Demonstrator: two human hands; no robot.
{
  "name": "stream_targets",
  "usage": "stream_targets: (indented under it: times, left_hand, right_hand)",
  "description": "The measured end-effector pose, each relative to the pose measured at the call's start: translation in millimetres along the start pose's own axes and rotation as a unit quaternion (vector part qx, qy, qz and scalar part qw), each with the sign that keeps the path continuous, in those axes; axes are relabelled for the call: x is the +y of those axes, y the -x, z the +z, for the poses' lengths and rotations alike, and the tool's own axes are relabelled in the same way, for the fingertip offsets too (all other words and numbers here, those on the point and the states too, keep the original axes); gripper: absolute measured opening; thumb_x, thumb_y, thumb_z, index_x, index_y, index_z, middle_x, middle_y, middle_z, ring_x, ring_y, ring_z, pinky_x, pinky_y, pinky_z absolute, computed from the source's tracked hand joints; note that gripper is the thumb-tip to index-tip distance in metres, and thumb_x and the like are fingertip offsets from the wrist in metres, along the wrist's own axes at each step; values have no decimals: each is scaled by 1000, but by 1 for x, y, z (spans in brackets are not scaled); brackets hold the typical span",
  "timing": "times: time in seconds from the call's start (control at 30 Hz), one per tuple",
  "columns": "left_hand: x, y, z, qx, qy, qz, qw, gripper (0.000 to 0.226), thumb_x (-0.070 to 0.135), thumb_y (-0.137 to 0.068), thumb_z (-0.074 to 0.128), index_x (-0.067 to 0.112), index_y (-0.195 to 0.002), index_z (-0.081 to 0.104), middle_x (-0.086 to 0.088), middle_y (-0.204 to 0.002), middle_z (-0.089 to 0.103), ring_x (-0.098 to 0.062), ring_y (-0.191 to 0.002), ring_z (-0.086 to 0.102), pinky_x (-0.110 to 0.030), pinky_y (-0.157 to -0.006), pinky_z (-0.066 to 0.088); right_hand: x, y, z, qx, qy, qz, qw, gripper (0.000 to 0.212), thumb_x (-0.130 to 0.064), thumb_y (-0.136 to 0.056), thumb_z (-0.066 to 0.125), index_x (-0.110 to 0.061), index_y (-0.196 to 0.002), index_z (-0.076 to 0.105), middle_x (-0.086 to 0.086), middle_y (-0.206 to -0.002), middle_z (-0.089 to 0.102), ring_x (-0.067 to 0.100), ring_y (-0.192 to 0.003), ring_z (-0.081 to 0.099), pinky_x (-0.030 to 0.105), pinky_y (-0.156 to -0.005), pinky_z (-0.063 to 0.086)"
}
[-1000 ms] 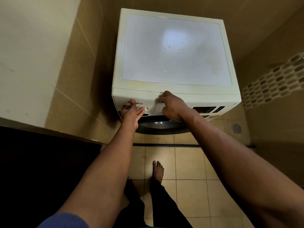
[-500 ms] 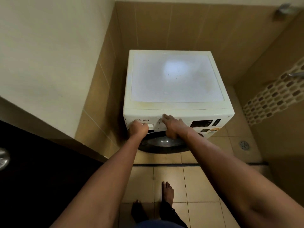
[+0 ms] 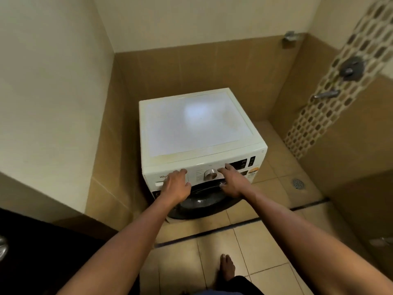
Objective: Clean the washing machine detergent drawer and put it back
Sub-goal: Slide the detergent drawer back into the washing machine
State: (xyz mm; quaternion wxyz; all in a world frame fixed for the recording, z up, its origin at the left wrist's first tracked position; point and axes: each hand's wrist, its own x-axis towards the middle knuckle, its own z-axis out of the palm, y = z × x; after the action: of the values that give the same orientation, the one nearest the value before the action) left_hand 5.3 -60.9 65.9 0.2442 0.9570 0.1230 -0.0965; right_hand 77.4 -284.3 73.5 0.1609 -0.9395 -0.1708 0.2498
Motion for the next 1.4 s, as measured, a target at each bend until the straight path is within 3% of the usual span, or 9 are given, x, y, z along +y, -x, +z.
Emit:
stream_targets:
  times: [0.13,0.3,0.6,0.83,1.03,1.23,1.4]
  left_hand:
    - [29,-22,-3,-11,-33,35,999,58,31,-99,58,13,-152,43,-14,-139,56,-34,-131,51,-45,-108,46]
    - [73,-58,0,-17,-57,72,996,57,32,-99,57,15,-152,43,-13,-140,56,-34,-131,50,-44,-108,43]
    - [133,-99,10,-21,-61,78,995,54,33,-102,54,14,-152,43,-14,-145,53,-34,-135,47,-43,-110,41]
    - [152,-129,14,-48,-74,105,991,54,34,-103,53,18,-153,42,-11,-154,47,-30,-142,42,-40,-113,36]
    - [168,-170,16,-76,-85,171,979,51,35,-102,58,19,-149,47,-8,-151,50,-28,-138,46,-41,-113,40]
    - [200,-213,12,-80,-92,256,959,49,35,-100,61,20,-145,51,-7,-142,56,-28,-130,52,-40,-108,42]
    - [247,-253,10,-86,-92,308,943,48,33,-99,61,17,-143,54,-11,-137,60,-29,-125,56,-40,-103,46]
  right_hand:
    - [30,-3,-21,22,-18,17,999,69,-24,-89,69,-19,-153,42,8,-161,32,34,-144,43,51,-118,40]
    - [65,-21,-51,28,-15,34,999,72,-22,-93,64,-19,-158,34,12,-172,11,37,-150,36,49,-120,37]
    - [107,-48,-89,34,-34,11,999,69,-18,-96,62,-20,-159,34,9,-173,9,34,-152,32,45,-120,37]
    - [123,-68,-98,42,-62,22,997,69,-16,-91,62,-22,-156,39,9,-172,14,31,-134,56,44,-113,44]
    - [129,-80,-103,81,-82,55,992,64,-14,-92,59,-21,-153,43,9,-170,18,32,-153,28,46,-122,34]
    - [143,-83,-123,128,-110,108,980,59,-14,-93,59,-19,-151,47,10,-168,25,29,-153,30,41,-123,31]
    - [170,-81,-149,153,-106,144,972,59,-11,-98,58,-14,-155,44,14,-170,21,27,-158,17,37,-125,19]
